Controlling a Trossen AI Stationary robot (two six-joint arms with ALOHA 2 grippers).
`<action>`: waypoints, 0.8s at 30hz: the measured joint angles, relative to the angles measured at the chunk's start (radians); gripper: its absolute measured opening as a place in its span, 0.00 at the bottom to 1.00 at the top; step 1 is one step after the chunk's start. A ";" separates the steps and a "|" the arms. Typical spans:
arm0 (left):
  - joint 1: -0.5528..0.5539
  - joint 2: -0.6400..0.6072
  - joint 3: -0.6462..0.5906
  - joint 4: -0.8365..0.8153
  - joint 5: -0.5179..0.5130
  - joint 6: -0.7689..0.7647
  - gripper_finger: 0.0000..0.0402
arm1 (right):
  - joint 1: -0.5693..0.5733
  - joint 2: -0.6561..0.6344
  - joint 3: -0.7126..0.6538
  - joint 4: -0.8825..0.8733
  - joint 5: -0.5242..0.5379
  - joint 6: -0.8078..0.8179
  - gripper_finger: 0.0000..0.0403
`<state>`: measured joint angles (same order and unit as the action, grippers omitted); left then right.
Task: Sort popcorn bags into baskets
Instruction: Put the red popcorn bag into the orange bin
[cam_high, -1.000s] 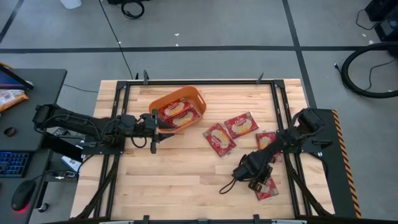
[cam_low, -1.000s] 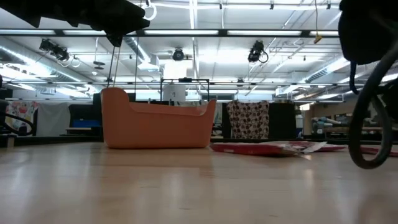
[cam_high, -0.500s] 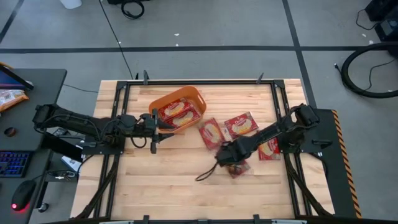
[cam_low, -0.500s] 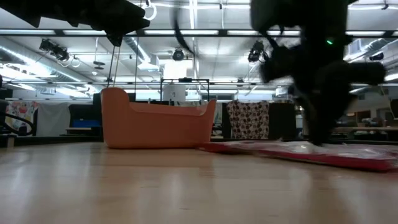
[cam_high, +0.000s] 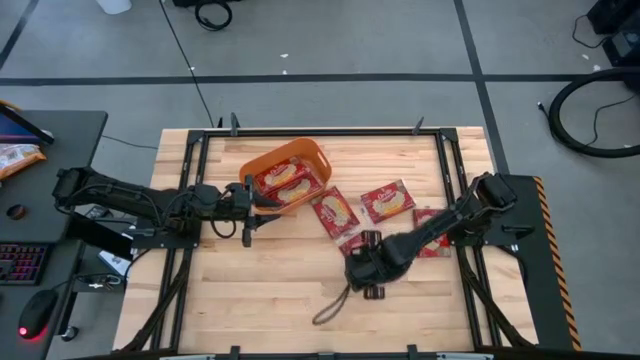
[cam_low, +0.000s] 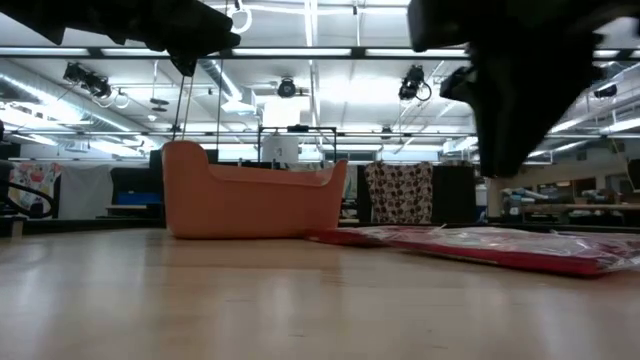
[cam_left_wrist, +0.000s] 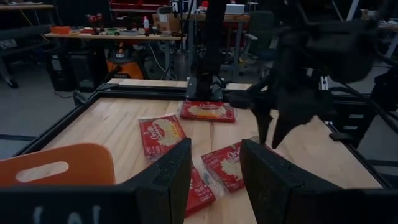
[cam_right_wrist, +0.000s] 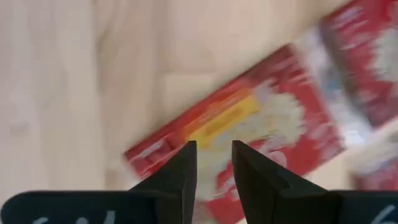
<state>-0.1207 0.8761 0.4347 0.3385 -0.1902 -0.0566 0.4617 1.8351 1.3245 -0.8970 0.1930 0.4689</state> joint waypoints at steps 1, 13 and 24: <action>0.000 0.000 0.000 0.000 0.000 0.000 0.35 | 0.020 0.010 -0.001 0.000 -0.001 -0.001 0.27; 0.001 0.000 0.000 0.018 -0.043 0.030 0.35 | 0.224 0.063 -0.007 -0.121 0.067 -0.007 0.36; 0.006 0.000 -0.001 0.046 -0.091 0.108 0.35 | 0.263 0.160 -0.010 -0.142 0.137 0.029 0.66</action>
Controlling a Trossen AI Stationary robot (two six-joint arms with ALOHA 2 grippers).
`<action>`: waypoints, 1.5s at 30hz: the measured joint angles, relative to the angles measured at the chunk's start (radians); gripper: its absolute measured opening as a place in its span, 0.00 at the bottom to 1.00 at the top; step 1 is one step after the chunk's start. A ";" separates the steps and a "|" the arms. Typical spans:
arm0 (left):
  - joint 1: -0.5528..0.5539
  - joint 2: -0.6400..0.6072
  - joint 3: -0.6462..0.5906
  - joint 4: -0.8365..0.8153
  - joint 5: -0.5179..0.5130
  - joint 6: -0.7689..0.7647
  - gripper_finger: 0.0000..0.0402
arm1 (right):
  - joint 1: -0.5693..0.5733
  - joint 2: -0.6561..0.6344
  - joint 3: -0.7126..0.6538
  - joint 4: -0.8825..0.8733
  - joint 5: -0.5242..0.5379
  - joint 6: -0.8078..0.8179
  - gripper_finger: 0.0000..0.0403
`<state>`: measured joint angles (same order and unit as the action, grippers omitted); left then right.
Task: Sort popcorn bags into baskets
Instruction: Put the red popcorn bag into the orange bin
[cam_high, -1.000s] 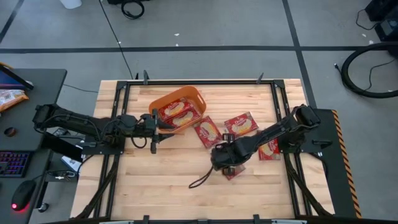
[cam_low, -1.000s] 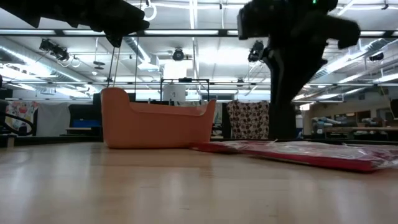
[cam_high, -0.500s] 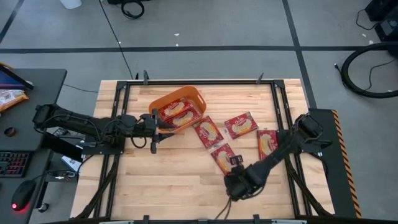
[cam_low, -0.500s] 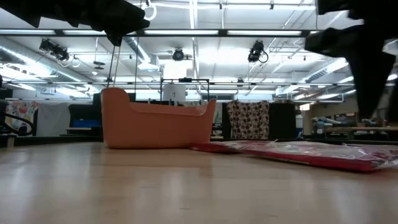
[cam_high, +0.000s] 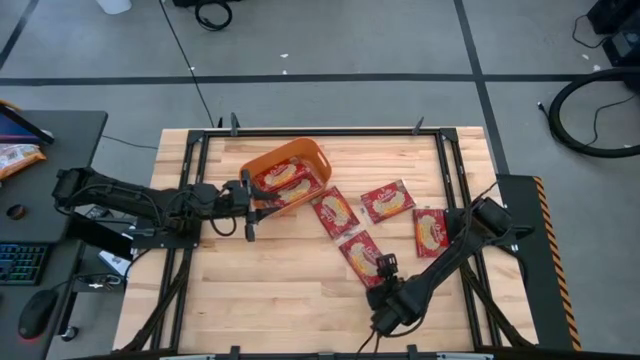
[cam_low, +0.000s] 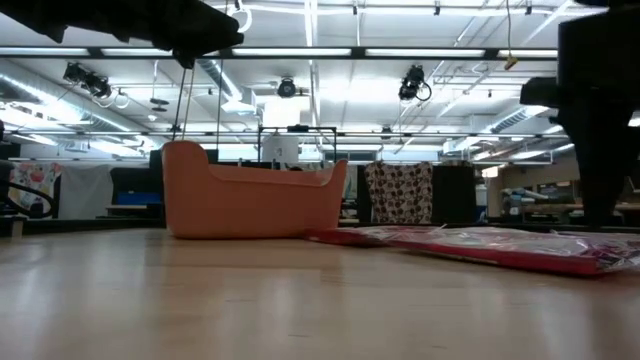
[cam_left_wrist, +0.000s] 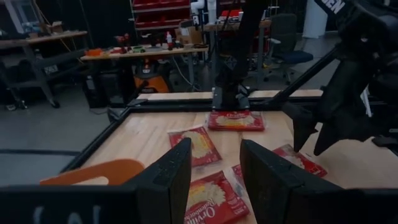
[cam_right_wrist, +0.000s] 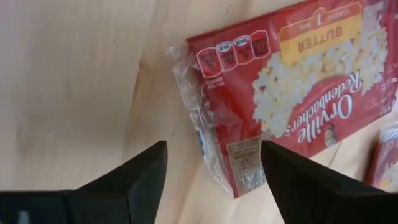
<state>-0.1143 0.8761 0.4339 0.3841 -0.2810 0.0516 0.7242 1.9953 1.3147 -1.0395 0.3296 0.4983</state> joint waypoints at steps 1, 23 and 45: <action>0.000 0.000 0.000 0.005 0.000 0.006 0.35 | 0.000 0.004 -0.002 0.002 0.008 -0.001 0.66; 0.000 0.000 0.000 0.007 0.000 0.007 0.35 | -0.012 0.008 -0.064 0.075 0.095 -0.059 0.39; -0.001 0.000 0.000 -0.010 0.090 -0.047 0.35 | -0.062 0.009 0.241 -0.152 0.184 -0.106 0.03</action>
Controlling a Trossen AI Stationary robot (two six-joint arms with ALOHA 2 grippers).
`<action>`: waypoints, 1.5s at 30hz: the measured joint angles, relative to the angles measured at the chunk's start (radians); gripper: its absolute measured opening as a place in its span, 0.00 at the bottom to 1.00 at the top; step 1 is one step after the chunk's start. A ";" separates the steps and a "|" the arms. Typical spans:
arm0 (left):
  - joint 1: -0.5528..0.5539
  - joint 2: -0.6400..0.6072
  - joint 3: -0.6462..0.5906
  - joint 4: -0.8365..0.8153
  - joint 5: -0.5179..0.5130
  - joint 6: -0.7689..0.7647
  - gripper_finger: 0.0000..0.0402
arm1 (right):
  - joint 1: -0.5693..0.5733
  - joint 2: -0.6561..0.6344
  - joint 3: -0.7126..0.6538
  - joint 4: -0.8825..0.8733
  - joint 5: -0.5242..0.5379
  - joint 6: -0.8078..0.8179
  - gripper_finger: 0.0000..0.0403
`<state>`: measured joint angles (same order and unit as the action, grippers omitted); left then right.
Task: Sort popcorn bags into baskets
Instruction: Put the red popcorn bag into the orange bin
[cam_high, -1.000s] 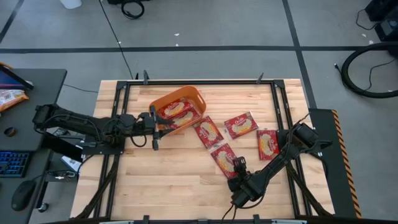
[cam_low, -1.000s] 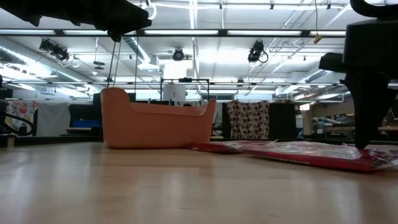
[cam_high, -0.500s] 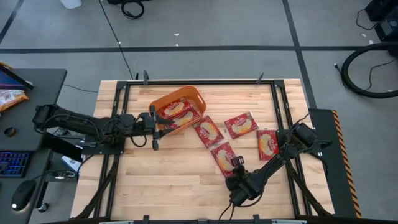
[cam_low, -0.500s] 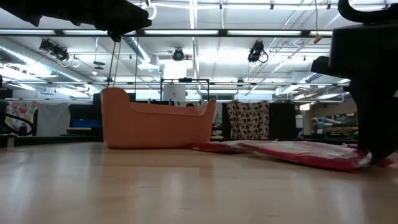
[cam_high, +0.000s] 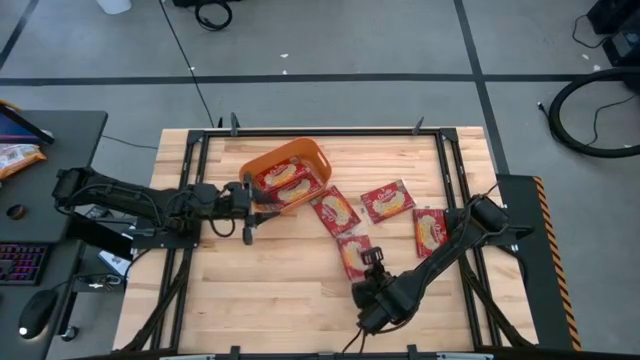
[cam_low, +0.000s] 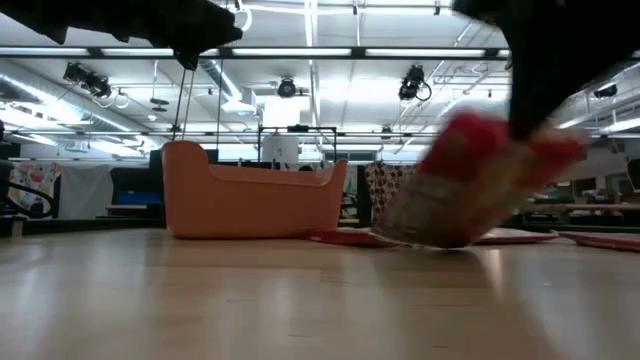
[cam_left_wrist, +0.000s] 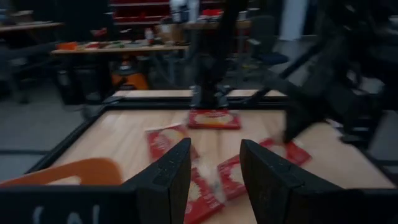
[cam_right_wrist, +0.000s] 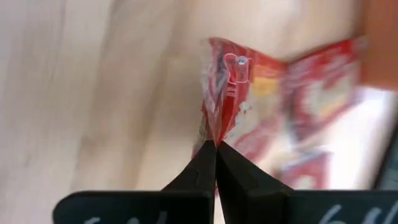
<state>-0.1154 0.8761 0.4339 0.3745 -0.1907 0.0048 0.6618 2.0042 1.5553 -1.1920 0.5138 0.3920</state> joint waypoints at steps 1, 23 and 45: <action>0.000 0.000 0.000 0.004 0.026 0.003 0.35 | -0.006 -0.001 0.038 -0.039 0.021 -0.002 0.03; -0.093 -0.106 0.001 0.016 0.057 0.067 0.35 | -0.332 -0.003 0.584 -0.292 0.263 -0.383 0.02; -0.225 -0.117 0.001 -0.018 0.058 -0.019 0.35 | -0.722 0.007 0.607 0.459 -0.340 -1.493 0.02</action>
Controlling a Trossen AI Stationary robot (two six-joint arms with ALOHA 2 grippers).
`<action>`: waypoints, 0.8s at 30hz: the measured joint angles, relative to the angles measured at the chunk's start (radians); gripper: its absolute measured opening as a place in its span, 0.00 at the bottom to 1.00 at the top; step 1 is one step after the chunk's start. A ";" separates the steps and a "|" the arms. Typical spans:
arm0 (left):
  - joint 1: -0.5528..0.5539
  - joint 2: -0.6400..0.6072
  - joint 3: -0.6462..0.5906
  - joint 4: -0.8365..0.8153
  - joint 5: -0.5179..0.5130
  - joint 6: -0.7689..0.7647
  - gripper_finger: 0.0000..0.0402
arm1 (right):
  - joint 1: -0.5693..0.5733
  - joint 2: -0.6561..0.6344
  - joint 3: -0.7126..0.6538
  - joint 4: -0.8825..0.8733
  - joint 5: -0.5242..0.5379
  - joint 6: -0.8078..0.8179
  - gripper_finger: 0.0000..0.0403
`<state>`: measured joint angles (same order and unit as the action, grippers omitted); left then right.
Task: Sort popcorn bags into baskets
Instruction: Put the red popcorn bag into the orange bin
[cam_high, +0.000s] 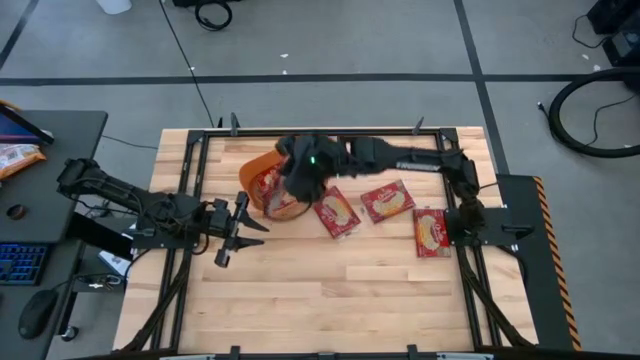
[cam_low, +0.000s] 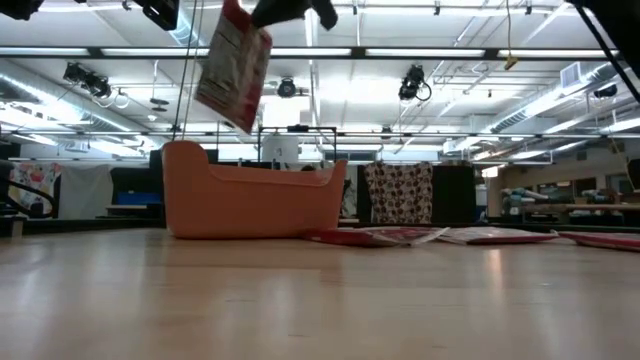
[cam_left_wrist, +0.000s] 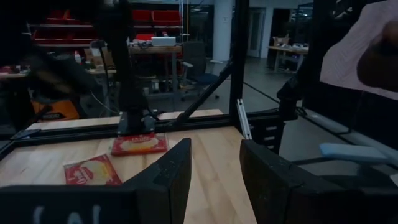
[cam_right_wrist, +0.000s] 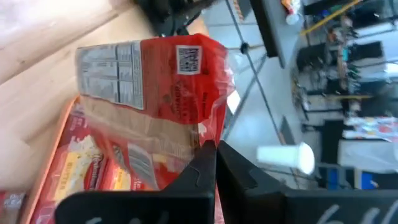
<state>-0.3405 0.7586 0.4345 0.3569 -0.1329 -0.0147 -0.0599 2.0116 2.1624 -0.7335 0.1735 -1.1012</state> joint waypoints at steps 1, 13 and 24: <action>0.000 0.000 0.000 -0.001 0.000 0.000 0.35 | -0.024 0.003 0.000 0.005 -0.046 -0.001 0.02; 0.002 0.000 0.000 0.015 -0.004 0.036 0.35 | -0.199 0.142 0.000 0.227 -0.413 -0.101 0.02; 0.003 0.000 0.000 -0.017 -0.007 0.053 0.35 | -0.279 0.256 -0.001 0.284 -0.462 -0.156 0.02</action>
<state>-0.3376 0.7582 0.4347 0.3398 -0.1397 0.0387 -0.3391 2.2674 2.1617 -0.4496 -0.2883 -1.2568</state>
